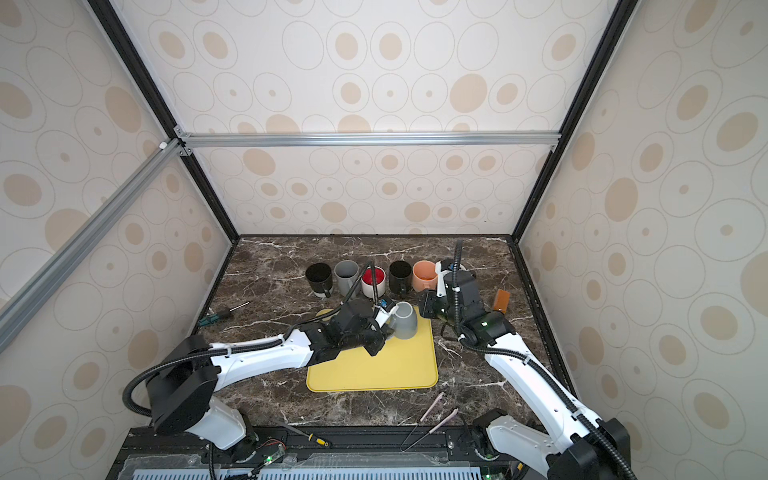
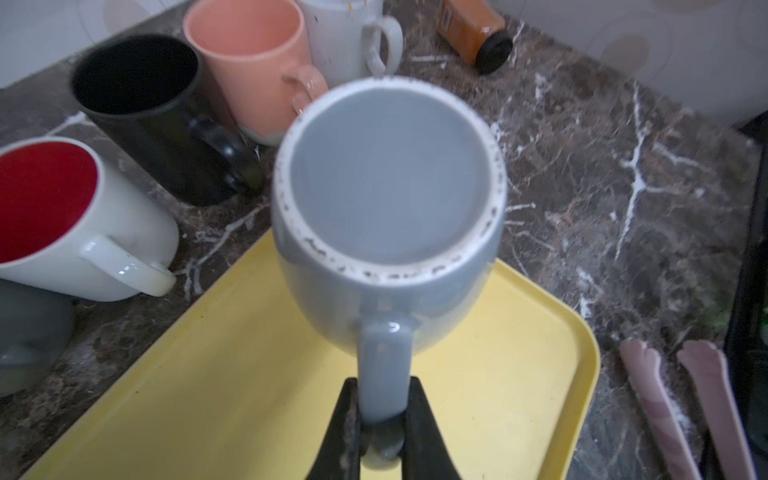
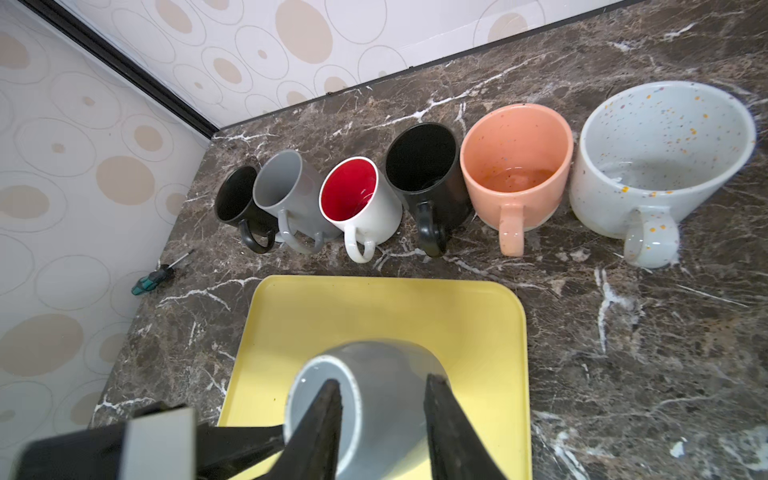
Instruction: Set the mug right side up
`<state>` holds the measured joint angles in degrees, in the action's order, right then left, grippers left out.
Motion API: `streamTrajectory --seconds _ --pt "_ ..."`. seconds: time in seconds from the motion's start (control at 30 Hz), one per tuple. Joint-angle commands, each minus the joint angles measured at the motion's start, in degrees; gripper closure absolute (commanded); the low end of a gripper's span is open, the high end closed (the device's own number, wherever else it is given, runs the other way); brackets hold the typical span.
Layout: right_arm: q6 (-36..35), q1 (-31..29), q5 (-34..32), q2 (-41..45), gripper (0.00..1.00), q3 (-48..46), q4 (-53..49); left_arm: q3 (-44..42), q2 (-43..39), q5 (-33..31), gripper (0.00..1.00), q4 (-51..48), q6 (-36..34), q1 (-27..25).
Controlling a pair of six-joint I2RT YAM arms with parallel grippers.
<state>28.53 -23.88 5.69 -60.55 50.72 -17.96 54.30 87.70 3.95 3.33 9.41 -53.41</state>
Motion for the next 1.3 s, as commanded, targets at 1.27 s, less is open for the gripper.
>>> streamTrajectory --seconds 1.27 --pt "32.17 -0.19 36.51 -10.53 0.57 -0.16 52.41 -14.87 -10.19 19.26 1.0 73.29 56.6 20.42"
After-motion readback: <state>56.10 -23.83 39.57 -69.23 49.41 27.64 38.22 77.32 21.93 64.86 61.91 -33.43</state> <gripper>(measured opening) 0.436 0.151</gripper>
